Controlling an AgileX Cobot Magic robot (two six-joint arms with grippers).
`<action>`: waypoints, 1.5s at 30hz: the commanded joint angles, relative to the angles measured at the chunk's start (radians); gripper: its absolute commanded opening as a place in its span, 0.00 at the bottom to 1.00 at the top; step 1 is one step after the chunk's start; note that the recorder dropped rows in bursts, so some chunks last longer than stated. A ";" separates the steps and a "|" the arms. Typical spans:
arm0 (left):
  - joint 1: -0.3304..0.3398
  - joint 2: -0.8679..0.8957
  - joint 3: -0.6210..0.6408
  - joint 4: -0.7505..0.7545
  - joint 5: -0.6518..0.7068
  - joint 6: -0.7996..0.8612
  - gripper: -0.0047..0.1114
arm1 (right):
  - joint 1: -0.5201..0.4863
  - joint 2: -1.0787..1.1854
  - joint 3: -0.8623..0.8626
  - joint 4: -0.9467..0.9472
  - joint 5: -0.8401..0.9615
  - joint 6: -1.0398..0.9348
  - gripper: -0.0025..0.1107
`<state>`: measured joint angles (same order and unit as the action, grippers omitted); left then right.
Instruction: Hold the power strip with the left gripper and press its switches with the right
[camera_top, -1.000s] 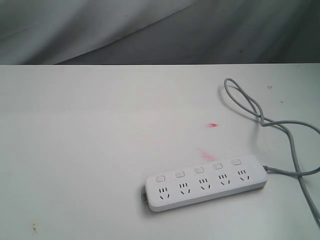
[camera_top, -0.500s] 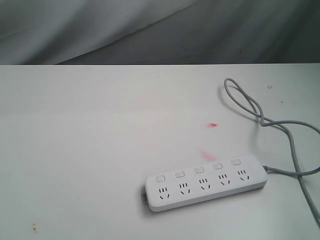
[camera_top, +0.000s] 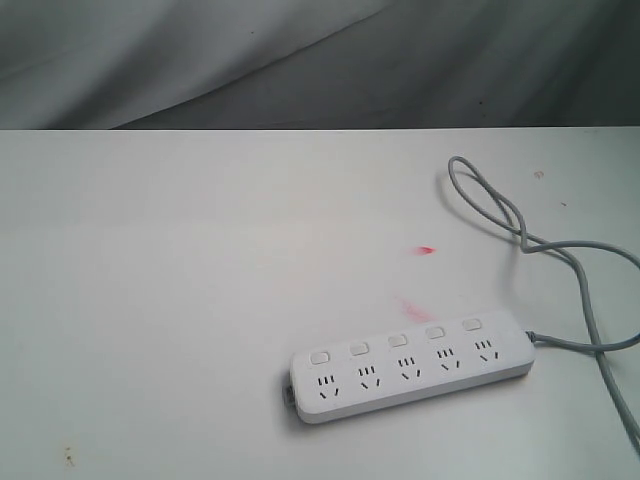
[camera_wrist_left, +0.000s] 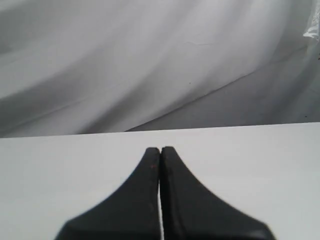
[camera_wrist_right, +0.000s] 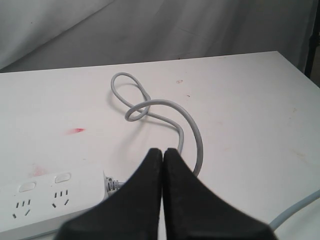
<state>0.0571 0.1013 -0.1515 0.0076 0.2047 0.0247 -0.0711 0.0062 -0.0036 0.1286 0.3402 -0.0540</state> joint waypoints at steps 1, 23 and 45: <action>0.001 -0.090 0.095 0.004 -0.022 0.006 0.05 | 0.001 -0.006 0.004 -0.003 -0.007 0.003 0.02; -0.078 -0.101 0.151 0.007 0.068 0.009 0.05 | 0.001 -0.006 0.004 -0.003 -0.007 0.003 0.02; -0.079 -0.101 0.151 0.007 0.061 0.012 0.05 | 0.001 -0.006 0.004 -0.003 -0.007 0.003 0.02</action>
<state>-0.0245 0.0045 -0.0050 0.0103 0.2687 0.0293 -0.0711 0.0062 -0.0036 0.1286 0.3402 -0.0540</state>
